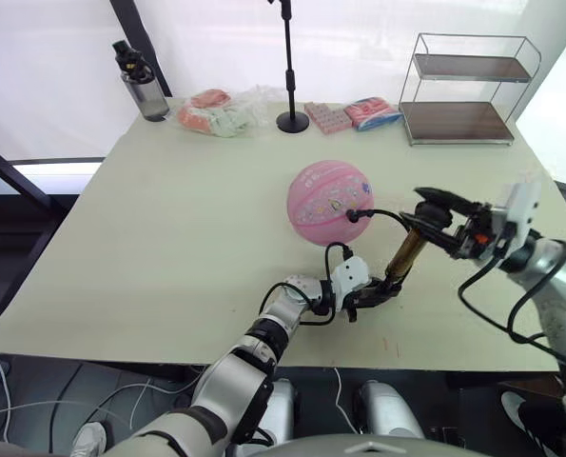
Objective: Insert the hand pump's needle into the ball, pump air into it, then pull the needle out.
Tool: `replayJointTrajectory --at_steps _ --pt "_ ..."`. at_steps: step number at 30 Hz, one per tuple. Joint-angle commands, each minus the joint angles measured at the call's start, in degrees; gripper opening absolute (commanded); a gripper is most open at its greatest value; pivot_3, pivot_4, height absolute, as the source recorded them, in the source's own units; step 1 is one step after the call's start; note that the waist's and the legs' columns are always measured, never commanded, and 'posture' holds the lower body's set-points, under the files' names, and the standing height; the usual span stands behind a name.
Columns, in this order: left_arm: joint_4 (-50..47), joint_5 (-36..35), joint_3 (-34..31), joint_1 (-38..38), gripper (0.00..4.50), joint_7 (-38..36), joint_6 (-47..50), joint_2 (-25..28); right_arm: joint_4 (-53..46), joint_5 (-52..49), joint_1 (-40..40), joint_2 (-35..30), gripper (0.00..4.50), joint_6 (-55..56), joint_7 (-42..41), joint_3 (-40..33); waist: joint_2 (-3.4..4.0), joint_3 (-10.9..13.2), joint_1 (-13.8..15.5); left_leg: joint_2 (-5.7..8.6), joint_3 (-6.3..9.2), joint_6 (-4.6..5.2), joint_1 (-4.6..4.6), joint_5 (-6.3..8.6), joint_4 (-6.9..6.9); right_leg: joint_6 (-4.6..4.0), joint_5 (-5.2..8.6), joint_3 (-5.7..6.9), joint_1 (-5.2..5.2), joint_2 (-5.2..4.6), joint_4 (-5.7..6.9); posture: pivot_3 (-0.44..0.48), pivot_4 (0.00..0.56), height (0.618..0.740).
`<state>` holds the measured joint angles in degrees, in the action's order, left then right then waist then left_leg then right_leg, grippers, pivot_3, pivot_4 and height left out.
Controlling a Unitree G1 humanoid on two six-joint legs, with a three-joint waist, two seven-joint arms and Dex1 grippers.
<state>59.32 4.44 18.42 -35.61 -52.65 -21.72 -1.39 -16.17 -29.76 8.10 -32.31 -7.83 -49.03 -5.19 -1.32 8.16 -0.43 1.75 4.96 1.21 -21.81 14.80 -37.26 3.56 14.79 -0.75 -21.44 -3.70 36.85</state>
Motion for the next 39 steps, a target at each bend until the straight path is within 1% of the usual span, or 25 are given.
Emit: replayJointTrajectory --at_steps 1,7,12,16,24,30,35,39 --pt "3.9 2.3 0.8 2.1 1.09 0.0 3.1 1.3 5.3 4.0 -3.3 2.0 1.87 1.9 -1.5 4.5 0.00 0.0 0.0 0.00 -0.02 0.00 0.01 0.00 0.00 0.00 0.00 -0.03 0.00 -0.01 0.00 0.000 0.150 0.740" --pt "3.9 2.4 0.9 2.0 1.09 0.2 2.8 1.3 11.1 11.5 -4.5 4.6 1.87 9.4 -0.9 8.6 0.03 -0.2 -0.1 0.00 -0.01 0.00 0.05 0.00 0.02 -0.01 0.00 -0.01 -0.01 0.02 0.00 0.000 0.150 0.740" --pt "4.0 2.5 0.9 2.0 1.09 0.3 2.7 1.3 10.8 11.7 -4.1 4.5 1.87 10.4 -0.8 8.0 -0.04 -0.3 -0.2 0.00 0.00 0.00 0.10 0.00 0.01 0.00 0.01 -0.02 0.02 0.02 0.00 0.000 0.150 0.740" --pt "4.0 2.6 0.9 2.1 1.09 0.2 2.6 1.4 5.0 7.4 -2.0 1.7 1.87 6.5 -1.3 4.8 -0.01 -0.3 -0.1 0.00 0.01 0.00 0.13 0.00 0.00 0.00 0.01 -0.01 0.09 0.02 0.00 0.000 0.150 0.740" --pt "4.0 2.7 1.0 2.3 1.09 -0.2 2.7 1.5 -4.4 -3.4 3.6 -6.2 1.87 -4.0 -2.3 -2.9 0.28 -0.1 0.1 0.03 0.03 0.00 -0.15 0.00 0.04 -0.02 0.00 0.01 -0.11 -0.03 -0.01 0.000 0.150 0.740" --pt "3.8 2.6 1.0 2.3 1.09 -0.2 2.6 1.6 -5.4 -9.9 10.6 -11.7 1.87 -10.5 -1.7 -9.5 0.36 0.1 0.2 0.05 -0.01 0.00 -0.18 0.01 0.03 -0.01 0.00 -0.01 -0.13 -0.09 -0.02 0.000 0.150 0.740" --pt "3.6 2.7 1.1 2.3 1.09 -0.3 2.6 1.8 -5.8 -14.9 15.0 -15.5 1.87 -15.9 -1.6 -12.6 0.41 0.3 0.2 0.04 -0.02 0.01 -0.21 0.00 0.00 -0.01 0.00 -0.02 -0.15 -0.10 -0.02 0.000 0.150 0.740" --pt "3.5 2.6 1.1 2.3 1.09 -0.4 2.8 1.8 -6.4 -16.6 17.3 -16.8 1.87 -18.3 -0.8 -13.4 0.39 0.3 0.3 0.04 0.00 0.01 -0.24 0.01 0.01 -0.01 0.00 0.01 -0.17 -0.11 -0.02 0.000 0.150 0.740"
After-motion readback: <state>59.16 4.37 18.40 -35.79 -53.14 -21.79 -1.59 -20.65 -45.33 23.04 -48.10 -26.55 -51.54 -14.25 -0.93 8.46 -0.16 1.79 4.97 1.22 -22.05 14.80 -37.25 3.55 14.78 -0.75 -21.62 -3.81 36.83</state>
